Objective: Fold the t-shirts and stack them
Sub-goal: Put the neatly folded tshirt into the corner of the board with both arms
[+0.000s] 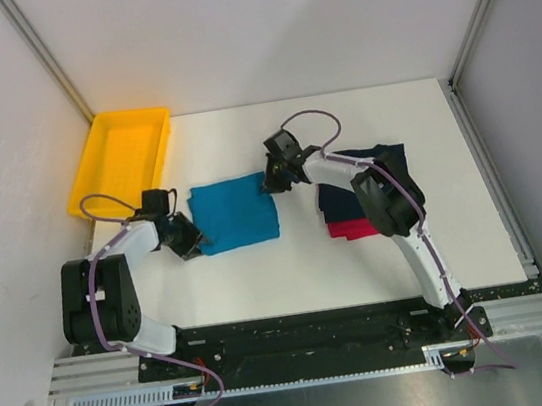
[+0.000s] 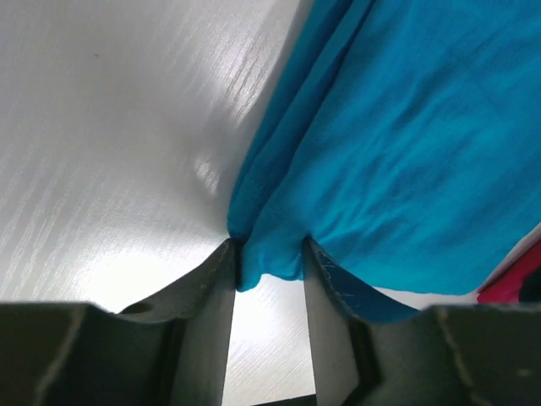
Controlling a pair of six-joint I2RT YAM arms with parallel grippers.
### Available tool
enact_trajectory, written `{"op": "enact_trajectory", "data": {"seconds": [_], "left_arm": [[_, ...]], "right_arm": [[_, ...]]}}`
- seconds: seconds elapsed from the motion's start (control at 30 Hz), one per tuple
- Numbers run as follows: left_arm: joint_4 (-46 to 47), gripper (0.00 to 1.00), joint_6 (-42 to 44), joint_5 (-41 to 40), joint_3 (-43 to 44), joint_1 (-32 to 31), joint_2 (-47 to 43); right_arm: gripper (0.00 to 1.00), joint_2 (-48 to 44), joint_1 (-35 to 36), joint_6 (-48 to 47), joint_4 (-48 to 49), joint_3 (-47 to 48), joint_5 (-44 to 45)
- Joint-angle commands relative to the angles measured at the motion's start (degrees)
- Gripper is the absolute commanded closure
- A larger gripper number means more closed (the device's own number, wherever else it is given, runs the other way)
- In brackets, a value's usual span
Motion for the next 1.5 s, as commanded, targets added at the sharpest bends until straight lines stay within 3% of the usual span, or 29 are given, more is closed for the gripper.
{"op": "enact_trajectory", "data": {"seconds": [0.0,0.17,0.33,0.87,1.47], "left_arm": [[1.5,0.66,-1.4,1.7,0.4,0.4,-1.3],[1.4,0.88,-1.2,2.9,1.4,0.3,-3.2],[1.4,0.99,-0.8,4.8,1.7,0.3,-5.9],[1.2,1.00,0.5,9.0,5.8,-1.1,-7.9],[0.7,1.00,-2.9,7.9,15.7,-9.4,-6.0]], "right_arm": [[1.00,-3.3,1.9,-1.1,-2.3,-3.1,4.5],[1.00,-5.9,3.2,-2.5,-2.5,-4.1,8.1],[1.00,-8.6,5.2,-5.7,-3.5,-3.9,13.4],[1.00,-14.6,11.2,-13.0,-5.6,-2.2,22.4],[1.00,-21.4,10.0,-18.7,-9.3,-0.2,27.4]]}}
